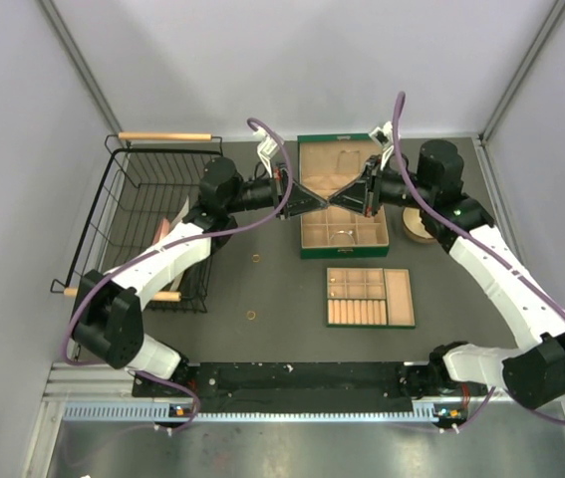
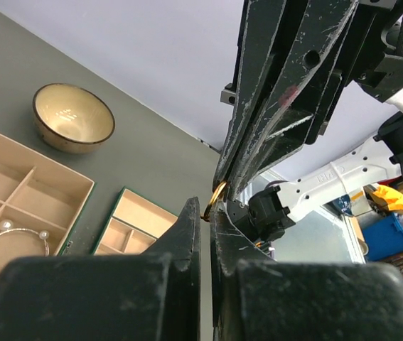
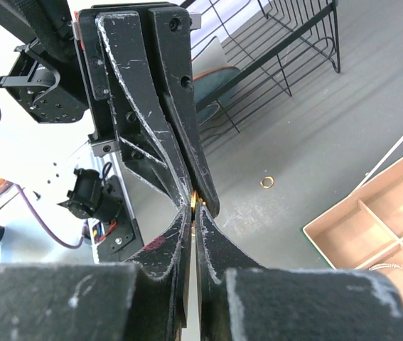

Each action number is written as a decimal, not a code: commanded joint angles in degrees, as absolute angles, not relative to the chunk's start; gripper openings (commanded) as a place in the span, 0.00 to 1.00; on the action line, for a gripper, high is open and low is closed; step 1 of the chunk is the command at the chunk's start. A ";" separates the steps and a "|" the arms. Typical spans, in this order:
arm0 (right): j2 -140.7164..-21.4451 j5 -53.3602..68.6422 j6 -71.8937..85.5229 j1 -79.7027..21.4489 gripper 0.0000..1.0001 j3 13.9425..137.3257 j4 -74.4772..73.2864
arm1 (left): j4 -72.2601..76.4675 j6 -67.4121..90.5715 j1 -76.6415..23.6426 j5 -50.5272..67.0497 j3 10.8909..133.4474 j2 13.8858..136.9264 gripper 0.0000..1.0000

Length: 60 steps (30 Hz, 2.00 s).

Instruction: Organize the mixed jewelry

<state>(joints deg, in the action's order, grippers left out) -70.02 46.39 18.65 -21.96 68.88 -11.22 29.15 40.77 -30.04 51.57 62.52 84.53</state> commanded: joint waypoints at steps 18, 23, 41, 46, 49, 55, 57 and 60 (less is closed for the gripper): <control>-61.09 29.63 10.28 -6.52 0.40 71.11 -20.82 | -14.58 -11.06 -41.37 24.90 70.84 83.75 0.00; -58.10 23.74 7.03 -5.36 0.40 66.72 -22.94 | -17.14 -20.03 -50.96 10.82 71.10 87.27 0.00; -55.81 21.62 0.26 1.67 0.38 54.32 -21.97 | -1.93 -61.77 -67.50 -4.29 59.32 93.07 0.00; -54.67 21.27 -1.76 2.02 0.37 52.12 -20.92 | -5.35 -69.78 -69.96 -8.61 62.05 97.29 0.00; -54.14 22.14 -2.11 3.24 0.37 51.24 -20.66 | -9.57 -72.85 -71.10 -10.98 64.24 97.65 0.00; -53.79 23.91 -2.02 3.96 0.37 50.10 -19.86 | -11.86 -81.73 -74.18 -15.38 68.02 98.52 0.00; -53.18 23.91 -2.11 4.04 0.36 50.01 -19.86 | -11.87 -82.26 -75.32 -16.08 70.30 100.18 0.00; -52.30 23.82 -2.29 4.04 0.36 50.18 -20.13 | -10.91 -84.11 -76.72 -16.35 71.19 102.29 0.00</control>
<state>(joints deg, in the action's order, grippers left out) -54.59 22.68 -1.34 3.55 50.00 -22.35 -11.97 -79.00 -74.98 -14.35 68.16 99.53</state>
